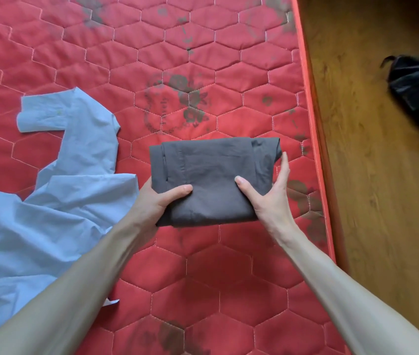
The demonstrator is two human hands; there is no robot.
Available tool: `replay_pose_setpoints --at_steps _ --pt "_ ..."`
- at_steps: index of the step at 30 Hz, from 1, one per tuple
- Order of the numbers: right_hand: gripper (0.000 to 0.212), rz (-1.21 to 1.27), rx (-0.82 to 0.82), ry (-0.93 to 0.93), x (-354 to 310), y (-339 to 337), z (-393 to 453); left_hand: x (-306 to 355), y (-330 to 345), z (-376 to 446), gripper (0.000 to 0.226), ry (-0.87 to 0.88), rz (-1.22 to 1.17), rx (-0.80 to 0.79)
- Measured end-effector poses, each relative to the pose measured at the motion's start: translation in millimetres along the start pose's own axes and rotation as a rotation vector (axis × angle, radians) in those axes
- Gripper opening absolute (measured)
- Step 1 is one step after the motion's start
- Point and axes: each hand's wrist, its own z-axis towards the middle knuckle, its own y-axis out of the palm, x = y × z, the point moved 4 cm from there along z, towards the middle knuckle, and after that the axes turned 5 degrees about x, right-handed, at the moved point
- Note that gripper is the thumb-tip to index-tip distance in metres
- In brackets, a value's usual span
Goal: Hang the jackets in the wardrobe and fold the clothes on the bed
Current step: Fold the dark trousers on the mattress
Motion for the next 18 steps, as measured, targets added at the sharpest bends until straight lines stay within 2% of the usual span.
replay_pose_setpoints --at_steps 3,6,8,9,13,16,18 --pt "0.113 0.007 0.015 -0.054 -38.7 -17.7 -24.4 34.7 -1.0 -40.5 0.08 0.075 0.003 -0.001" --pt "0.085 0.034 -0.01 -0.086 -99.5 -41.9 -57.5 85.0 -0.7 -100.5 0.076 0.127 0.004 0.013" --pt "0.075 0.066 -0.034 -0.101 -144.5 -58.9 -84.0 118.6 0.1 -146.8 0.07 0.15 -0.011 0.045" --pt "0.078 0.072 -0.034 -0.124 -170.4 -68.1 -97.4 134.9 0.8 -169.8 0.068 0.165 -0.024 0.057" --pt "0.113 -0.034 -0.019 -0.314 -270.3 -107.7 -153.4 187.3 5.3 -265.0 0.066 0.213 -0.101 0.121" --pt "0.103 -0.127 -0.088 -0.453 -331.7 -130.6 -194.0 212.9 3.0 -336.4 0.071 0.245 -0.177 0.187" --pt "0.096 -0.171 -0.145 -0.476 -360.9 -136.3 -220.2 223.1 -4.2 -381.4 0.069 0.267 -0.221 0.241"
